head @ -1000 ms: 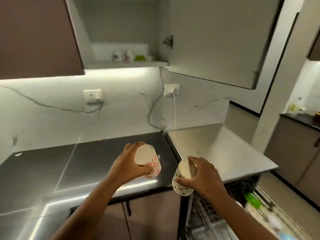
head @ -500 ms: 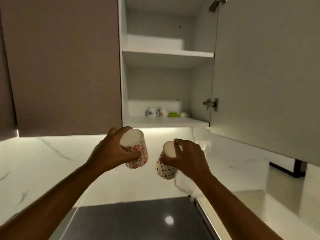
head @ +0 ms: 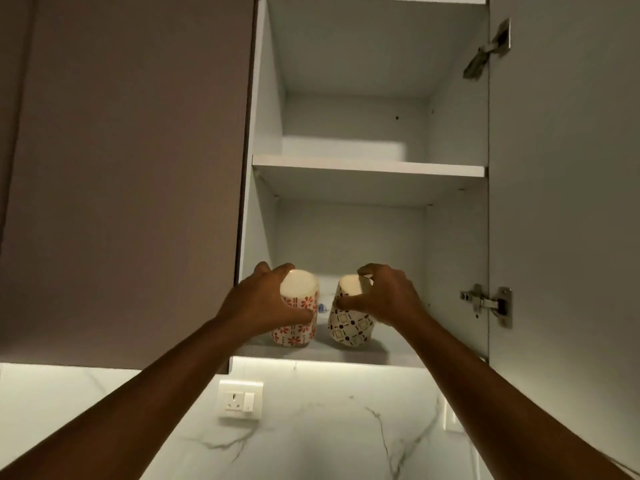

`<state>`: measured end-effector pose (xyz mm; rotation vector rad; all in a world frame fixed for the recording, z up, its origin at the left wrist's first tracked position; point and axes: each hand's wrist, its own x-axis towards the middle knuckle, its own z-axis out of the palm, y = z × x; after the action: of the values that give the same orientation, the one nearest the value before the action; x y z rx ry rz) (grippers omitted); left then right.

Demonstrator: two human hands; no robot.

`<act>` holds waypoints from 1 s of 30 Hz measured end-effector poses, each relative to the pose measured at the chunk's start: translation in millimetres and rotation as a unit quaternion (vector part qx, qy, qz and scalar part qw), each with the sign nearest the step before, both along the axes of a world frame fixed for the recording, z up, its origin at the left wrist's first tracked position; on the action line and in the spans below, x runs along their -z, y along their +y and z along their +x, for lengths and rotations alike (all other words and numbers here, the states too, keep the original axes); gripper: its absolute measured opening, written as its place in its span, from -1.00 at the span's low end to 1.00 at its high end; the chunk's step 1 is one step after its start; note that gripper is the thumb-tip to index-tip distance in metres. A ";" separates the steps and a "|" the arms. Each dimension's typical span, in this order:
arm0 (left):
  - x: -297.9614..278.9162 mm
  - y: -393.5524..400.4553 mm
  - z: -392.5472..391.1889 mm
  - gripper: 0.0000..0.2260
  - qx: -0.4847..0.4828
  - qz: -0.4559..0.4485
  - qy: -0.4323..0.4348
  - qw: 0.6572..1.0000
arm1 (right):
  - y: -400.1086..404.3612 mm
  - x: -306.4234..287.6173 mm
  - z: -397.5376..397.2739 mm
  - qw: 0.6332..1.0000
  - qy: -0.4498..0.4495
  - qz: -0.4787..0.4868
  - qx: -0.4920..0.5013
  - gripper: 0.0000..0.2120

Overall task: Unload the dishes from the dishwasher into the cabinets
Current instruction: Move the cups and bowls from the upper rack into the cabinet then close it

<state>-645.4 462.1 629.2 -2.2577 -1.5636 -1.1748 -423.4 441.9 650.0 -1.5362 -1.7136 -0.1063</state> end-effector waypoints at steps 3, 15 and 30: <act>-9.9 21.4 18.8 -0.20 -0.029 0.002 0.027 0.999 | 38.2 -13.4 10.1 1.000 -0.004 0.003 0.001 -0.19; -30.6 93.4 13.0 -0.17 -0.063 -0.093 0.064 0.992 | 151.0 -42.2 -22.5 0.998 -0.004 -0.017 -0.056 -0.25; -4.7 115.5 8.8 -0.38 -0.034 -0.115 -0.004 0.993 | 232.8 -48.2 -80.6 0.991 -0.018 -0.083 -0.104 -0.30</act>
<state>-636.6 577.6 634.0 -2.3153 -1.8502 -1.0356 -504.0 674.8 698.2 -1.4689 -1.9411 0.1206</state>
